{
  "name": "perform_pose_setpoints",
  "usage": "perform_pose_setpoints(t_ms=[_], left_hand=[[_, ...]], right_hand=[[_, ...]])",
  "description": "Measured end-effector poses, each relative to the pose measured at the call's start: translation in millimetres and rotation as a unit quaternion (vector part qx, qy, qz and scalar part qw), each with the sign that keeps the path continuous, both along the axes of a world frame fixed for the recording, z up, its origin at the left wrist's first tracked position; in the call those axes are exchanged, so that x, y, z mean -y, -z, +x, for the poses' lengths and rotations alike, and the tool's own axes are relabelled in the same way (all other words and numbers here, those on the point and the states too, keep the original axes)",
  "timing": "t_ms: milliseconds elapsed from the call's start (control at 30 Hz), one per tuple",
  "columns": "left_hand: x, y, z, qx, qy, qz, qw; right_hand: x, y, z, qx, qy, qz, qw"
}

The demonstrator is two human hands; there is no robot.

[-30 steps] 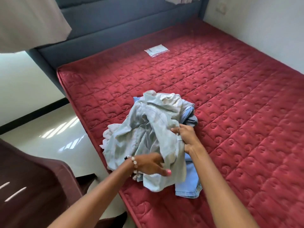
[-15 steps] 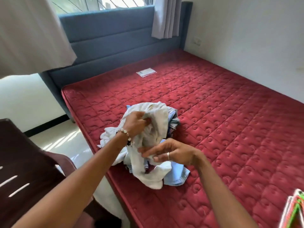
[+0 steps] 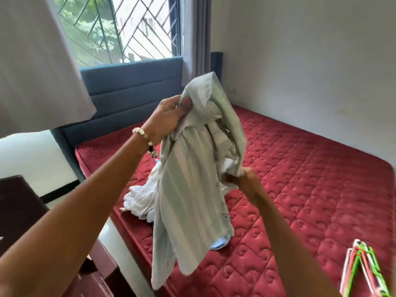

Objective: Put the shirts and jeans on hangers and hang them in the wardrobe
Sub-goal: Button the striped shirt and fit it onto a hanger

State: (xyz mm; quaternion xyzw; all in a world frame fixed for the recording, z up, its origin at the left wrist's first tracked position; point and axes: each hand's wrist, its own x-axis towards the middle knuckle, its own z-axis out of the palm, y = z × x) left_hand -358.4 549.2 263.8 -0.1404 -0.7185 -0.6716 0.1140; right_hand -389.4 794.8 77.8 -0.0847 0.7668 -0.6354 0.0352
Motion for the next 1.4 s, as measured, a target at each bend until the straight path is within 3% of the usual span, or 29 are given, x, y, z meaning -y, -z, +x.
perform_pose_setpoints(t_ms=[100, 133, 200, 300, 400, 533, 633, 733, 867, 933, 1067, 1100, 1200, 1300, 1400], left_hand=[[14, -13, 8, -0.037, -0.115, -0.079, 0.99], [23, -14, 11, -0.046, -0.146, -0.101, 0.983], [36, -13, 20, -0.052, -0.17, -0.122, 0.976], [41, -11, 46, -0.045, -0.173, -0.087, 0.98], [38, -6, 74, -0.032, -0.15, 0.004, 0.988], [36, 5, 112, -0.009, -0.109, 0.052, 0.993], [33, 13, 141, 0.002, -0.066, 0.081, 0.995], [30, 24, 165, 0.028, -0.022, 0.036, 0.999], [20, 31, 189, 0.042, 0.047, -0.06, 0.996], [11, 33, 195, 0.047, 0.086, -0.056, 0.994], [-4, 42, 191, 0.059, 0.086, -0.065, 0.992], [-6, 47, 187, 0.07, 0.089, -0.069, 0.991], [-10, 55, 179, 0.096, 0.129, -0.069, 0.985], [-20, 55, 180, 0.059, 0.176, -0.225, 0.956], [-27, 67, 169, 0.023, 0.136, -0.409, 0.902]], right_hand=[[-23, -43, 23, -0.047, 0.159, -0.139, 0.976], [-32, -61, 30, -0.102, 0.212, -0.124, 0.964], [-47, -97, 43, -0.211, 0.279, -0.007, 0.937], [-56, -142, 66, -0.303, 0.231, 0.077, 0.922], [-64, -170, 98, -0.256, 0.064, 0.126, 0.956], [-91, -170, 147, -0.066, -0.165, 0.163, 0.971], [-109, -155, 180, -0.006, -0.174, 0.233, 0.957], [-119, -142, 198, -0.054, -0.097, 0.371, 0.922], [-120, -142, 222, -0.192, 0.118, 0.259, 0.939], [-123, -143, 230, -0.207, 0.175, 0.222, 0.937], [-131, -151, 255, -0.187, 0.094, 0.377, 0.902], [-134, -154, 259, -0.204, 0.091, 0.36, 0.906], [-142, -147, 260, -0.178, 0.16, 0.152, 0.959], [-151, -132, 244, -0.124, 0.179, 0.158, 0.963], [-147, -133, 239, -0.128, 0.193, 0.09, 0.969]])
